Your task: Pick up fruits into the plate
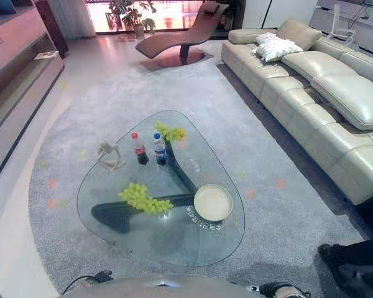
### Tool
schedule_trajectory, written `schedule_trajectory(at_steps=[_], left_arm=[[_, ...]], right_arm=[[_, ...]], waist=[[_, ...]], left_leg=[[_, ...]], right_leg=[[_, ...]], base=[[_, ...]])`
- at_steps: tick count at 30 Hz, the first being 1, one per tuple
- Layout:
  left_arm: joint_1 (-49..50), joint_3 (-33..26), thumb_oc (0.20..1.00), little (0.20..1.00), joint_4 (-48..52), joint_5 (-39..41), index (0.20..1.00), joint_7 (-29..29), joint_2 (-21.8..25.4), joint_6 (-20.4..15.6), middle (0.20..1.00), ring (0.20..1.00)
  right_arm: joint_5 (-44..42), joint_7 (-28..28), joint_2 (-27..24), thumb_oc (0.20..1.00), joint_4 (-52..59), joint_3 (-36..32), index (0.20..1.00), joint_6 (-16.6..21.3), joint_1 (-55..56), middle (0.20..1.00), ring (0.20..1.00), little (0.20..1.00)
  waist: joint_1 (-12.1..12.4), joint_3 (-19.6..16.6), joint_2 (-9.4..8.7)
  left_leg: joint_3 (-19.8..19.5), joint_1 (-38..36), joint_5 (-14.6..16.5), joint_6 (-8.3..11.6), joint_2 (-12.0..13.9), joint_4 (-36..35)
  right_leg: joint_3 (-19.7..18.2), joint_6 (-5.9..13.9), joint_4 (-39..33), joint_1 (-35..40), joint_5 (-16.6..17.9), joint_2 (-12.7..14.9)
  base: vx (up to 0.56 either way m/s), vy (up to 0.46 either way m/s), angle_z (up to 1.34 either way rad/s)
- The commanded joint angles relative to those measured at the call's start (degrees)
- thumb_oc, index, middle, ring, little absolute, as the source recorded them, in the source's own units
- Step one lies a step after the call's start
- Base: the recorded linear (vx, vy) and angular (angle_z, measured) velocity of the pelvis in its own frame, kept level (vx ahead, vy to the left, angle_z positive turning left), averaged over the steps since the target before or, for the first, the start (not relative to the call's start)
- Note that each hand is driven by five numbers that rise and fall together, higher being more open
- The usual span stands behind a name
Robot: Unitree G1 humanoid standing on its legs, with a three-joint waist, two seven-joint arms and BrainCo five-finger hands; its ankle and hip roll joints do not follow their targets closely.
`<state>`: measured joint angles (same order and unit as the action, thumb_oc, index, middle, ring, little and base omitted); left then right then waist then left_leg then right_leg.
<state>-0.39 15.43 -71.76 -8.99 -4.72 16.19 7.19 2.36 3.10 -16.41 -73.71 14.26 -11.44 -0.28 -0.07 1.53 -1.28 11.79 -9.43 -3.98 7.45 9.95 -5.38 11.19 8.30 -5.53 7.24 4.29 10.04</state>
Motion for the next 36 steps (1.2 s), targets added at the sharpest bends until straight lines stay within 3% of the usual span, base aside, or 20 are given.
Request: schedule_trajectory(at_steps=[1, 11, 20, 25, 30, 32, 36], left_arm=[[-4.35, -0.57, 1.0, 1.0, -4.29, -0.43, 1.0, -1.09, 0.37, -2.15, 1.0, 1.0], [-4.14, -0.36, 1.0, 1.0, -4.04, -1.52, 1.0, -2.79, 0.32, -2.02, 1.0, 1.0], [-6.34, 1.26, 1.0, 1.0, -2.0, -3.9, 1.0, -6.2, 1.91, -5.21, 1.0, 1.0], [-11.22, 3.59, 1.0, 1.0, 2.31, -6.41, 1.0, -8.54, 5.53, -7.28, 1.0, 1.0], [-15.61, 6.75, 1.0, 1.0, 6.75, -8.61, 1.0, -9.92, 9.5, -7.14, 1.0, 1.0], [-18.38, 7.33, 1.0, 1.0, 9.16, -5.49, 1.0, -10.65, 11.35, -7.26, 1.0, 1.0], [-23.93, 8.58, 1.0, 1.0, 13.64, -8.54, 1.0, -13.03, 14.61, -8.43, 1.0, 1.0]], right_arm=[[0.94, 0.52, 1.11, 1.0, -4.05, 0.48, 1.0, -0.54, -5.21, 1.0, 1.0, 1.0], [0.6, 0.26, 1.23, 1.0, -3.96, 0.37, 1.0, -0.71, -5.06, 1.0, 1.0, 1.0], [0.51, 1.07, -0.17, 1.0, -3.1, 1.01, 1.0, -0.25, -6.09, 1.0, 1.0, 1.0], [0.75, 1.68, -3.09, 1.0, -2.26, 1.71, 1.0, -0.14, -7.55, 1.0, 1.0, 1.0], [0.31, 1.45, -4.92, 1.0, -2.34, 2.56, 1.0, 0.31, -8.61, 1.0, 1.0, 1.0], [-0.62, 0.99, -5.58, 1.0, -2.03, 3.23, 1.0, 0.64, -9.49, 1.0, 1.0, 1.0], [-2.59, -0.49, -6.26, 1.0, -1.16, 3.46, 1.0, 2.26, -11.38, 1.0, 1.0, 1.0]], waist=[[0.37, 3.18, -0.66], [0.4, 3.37, -0.67], [-0.43, 4.66, -0.25], [-1.46, 6.06, 0.56], [-2.21, 7.61, 1.3], [-2.63, 8.92, 1.64], [-3.14, 12.32, 2.31]], left_leg=[[-1.61, 0.31, 3.72, -2.92, -1.67, 0.95], [-1.6, 0.34, 3.79, -3.04, -1.69, 0.99], [-0.96, 1.04, 3.39, -2.94, -1.61, 1.06], [-0.02, 2.48, 2.75, -2.88, -1.41, 1.19], [0.16, 4.08, 2.32, -3.05, -1.59, 1.38], [0.27, 5.2, 2.06, -3.13, -1.77, 1.33], [-0.12, 8.08, 1.48, -3.46, -2.56, 1.33]], right_leg=[[2.24, -0.07, 1.66, 1.76, -2.08, 0.23], [2.25, -0.12, 1.81, 1.72, -2.22, 0.18], [1.41, -0.15, 2.3, 0.68, -2.34, -0.04], [0.78, -0.12, 2.94, -1.4, -2.25, -0.08], [-0.28, -0.1, 3.45, -3.59, -1.91, -0.08], [-0.87, -0.06, 3.52, -4.87, -1.66, -0.06], [-1.88, -0.22, 4.37, -8.13, -1.34, -0.34]], base=[[0.25, -0.146, -0.4], [0.0, -0.001, 0.0], [0.01, 0.0, 0.0], [-0.02, 0.014, -0.02], [-0.04, 0.022, -0.06], [-0.11, 0.015, -0.07], [-0.16, 0.013, -0.16]])
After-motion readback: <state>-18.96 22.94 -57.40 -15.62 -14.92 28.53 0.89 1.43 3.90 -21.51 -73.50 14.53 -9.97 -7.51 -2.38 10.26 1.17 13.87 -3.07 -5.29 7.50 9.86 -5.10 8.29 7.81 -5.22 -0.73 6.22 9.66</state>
